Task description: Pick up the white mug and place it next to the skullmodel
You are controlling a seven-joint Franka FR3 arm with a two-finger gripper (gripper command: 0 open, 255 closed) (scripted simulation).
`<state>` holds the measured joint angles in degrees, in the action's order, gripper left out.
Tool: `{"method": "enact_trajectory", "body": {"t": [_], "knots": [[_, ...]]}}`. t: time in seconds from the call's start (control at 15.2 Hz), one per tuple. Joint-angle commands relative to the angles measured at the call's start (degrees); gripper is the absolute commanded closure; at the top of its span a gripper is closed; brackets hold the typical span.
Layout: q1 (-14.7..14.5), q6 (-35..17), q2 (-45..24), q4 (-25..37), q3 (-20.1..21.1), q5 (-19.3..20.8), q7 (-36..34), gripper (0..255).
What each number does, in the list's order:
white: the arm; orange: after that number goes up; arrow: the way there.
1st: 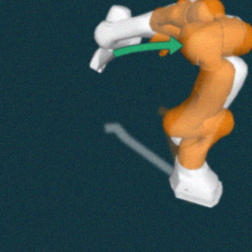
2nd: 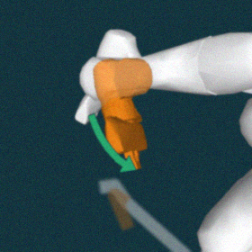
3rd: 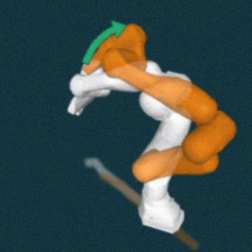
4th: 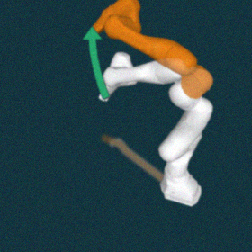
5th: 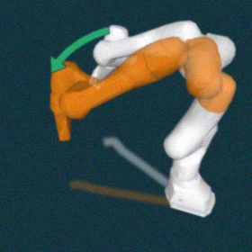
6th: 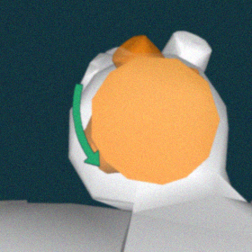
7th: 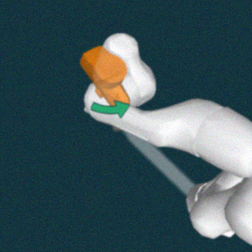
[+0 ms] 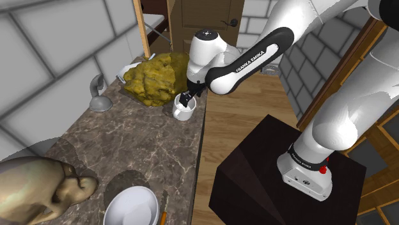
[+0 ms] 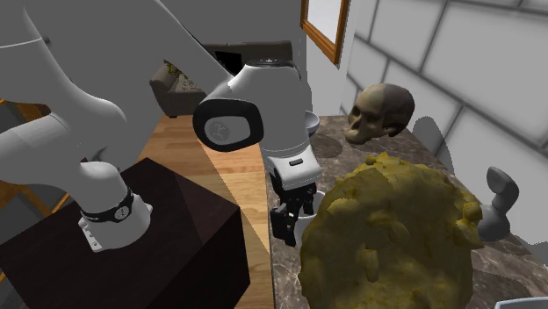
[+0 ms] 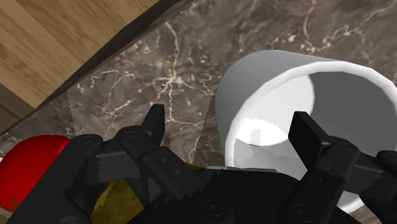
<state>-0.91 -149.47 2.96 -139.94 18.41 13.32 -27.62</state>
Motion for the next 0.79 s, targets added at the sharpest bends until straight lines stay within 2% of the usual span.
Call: {"method": "enact_trajectory", "body": {"t": [0.0,0.13,0.2,0.73], "knots": [[0.01,-0.05,-0.03,-0.01,0.0,0.03,-0.02,0],[0.01,-0.03,-0.02,-0.01,0.0,0.02,-0.01,0],[0.01,-0.03,-0.02,-0.01,0.0,0.02,-0.01,255],[0.01,-0.04,-0.03,0.0,0.0,0.03,-0.02,255]]}}
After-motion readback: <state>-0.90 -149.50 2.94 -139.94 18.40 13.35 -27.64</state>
